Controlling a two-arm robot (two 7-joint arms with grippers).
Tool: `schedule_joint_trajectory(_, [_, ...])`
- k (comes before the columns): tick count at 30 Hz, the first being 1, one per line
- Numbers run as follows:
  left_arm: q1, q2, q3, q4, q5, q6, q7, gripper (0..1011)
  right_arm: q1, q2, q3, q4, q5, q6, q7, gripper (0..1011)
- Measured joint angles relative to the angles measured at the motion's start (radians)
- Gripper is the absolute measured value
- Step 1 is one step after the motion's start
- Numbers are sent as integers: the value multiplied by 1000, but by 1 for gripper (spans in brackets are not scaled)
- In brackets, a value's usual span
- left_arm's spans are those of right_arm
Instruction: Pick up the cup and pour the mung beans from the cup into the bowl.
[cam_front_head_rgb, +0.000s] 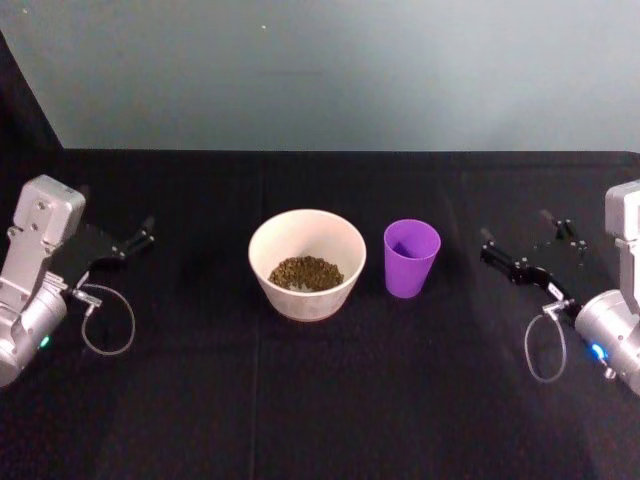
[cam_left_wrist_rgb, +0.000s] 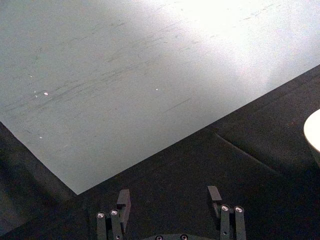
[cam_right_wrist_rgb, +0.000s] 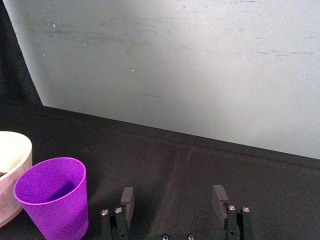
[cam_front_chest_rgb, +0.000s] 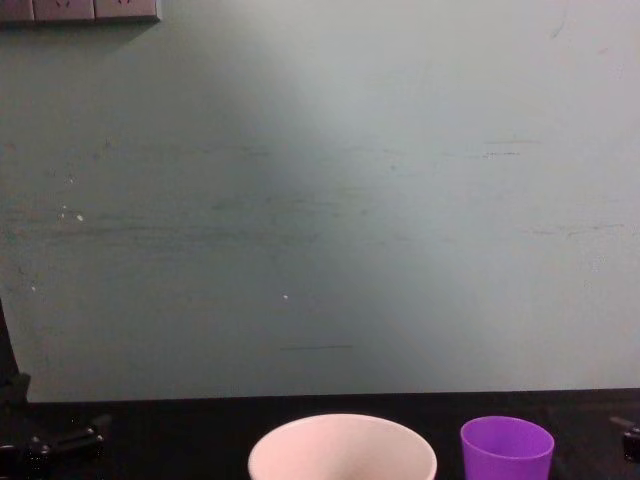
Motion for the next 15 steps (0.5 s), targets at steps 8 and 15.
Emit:
schedule_joint_trajectory(8, [0,0,0,0,0,0,0,1000,2,0,2,0,5,3,1,1003])
schedule_joint_trajectory(15, [0,0,0,0,0,0,0,1000,2,0,3,0,7,4,1,1003])
